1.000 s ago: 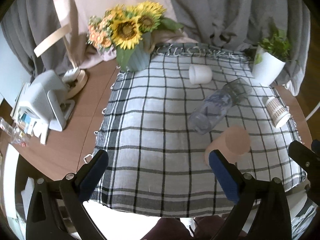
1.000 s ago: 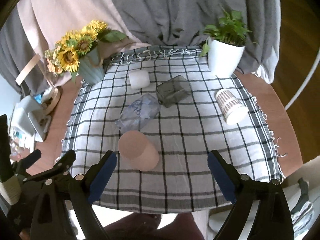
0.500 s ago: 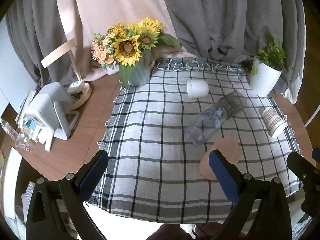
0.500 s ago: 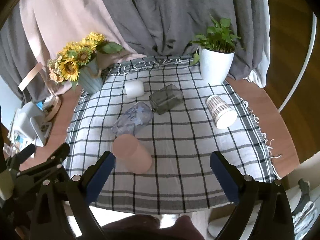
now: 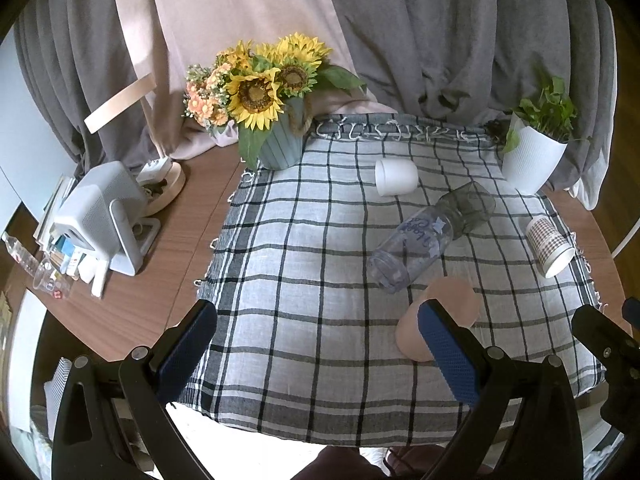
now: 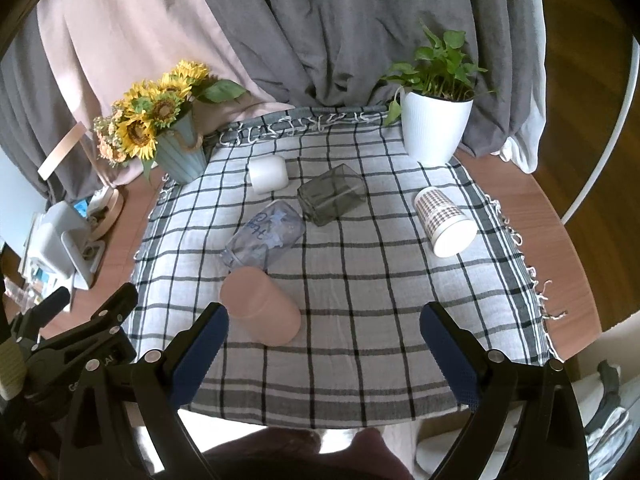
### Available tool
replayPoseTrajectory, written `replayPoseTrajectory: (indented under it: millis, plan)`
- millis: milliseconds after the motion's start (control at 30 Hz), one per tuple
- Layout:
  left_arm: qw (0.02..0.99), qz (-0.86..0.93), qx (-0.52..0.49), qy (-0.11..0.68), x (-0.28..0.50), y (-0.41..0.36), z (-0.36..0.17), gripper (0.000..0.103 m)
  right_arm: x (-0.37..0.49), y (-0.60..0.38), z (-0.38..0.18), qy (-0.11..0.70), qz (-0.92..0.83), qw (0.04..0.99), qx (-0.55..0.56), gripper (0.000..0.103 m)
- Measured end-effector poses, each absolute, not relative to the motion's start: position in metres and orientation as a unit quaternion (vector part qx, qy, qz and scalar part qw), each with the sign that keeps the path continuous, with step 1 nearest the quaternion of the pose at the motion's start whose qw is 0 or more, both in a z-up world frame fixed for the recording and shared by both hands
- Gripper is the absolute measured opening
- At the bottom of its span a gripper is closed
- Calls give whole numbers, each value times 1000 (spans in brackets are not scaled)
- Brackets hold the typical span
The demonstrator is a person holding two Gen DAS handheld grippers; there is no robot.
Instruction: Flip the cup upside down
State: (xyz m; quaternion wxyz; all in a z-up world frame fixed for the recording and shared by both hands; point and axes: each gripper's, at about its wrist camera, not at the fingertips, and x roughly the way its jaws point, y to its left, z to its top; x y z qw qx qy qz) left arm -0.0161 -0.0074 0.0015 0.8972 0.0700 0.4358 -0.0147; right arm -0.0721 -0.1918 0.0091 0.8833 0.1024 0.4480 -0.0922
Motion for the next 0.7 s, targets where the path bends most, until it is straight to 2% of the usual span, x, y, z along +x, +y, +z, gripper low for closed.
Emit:
replayPoseTrajectory:
  millis: [700]
  plan:
    - [894, -11, 71, 442, -12, -11, -1, 103, -67, -191, 4, 455, -90, 879, 106, 97]
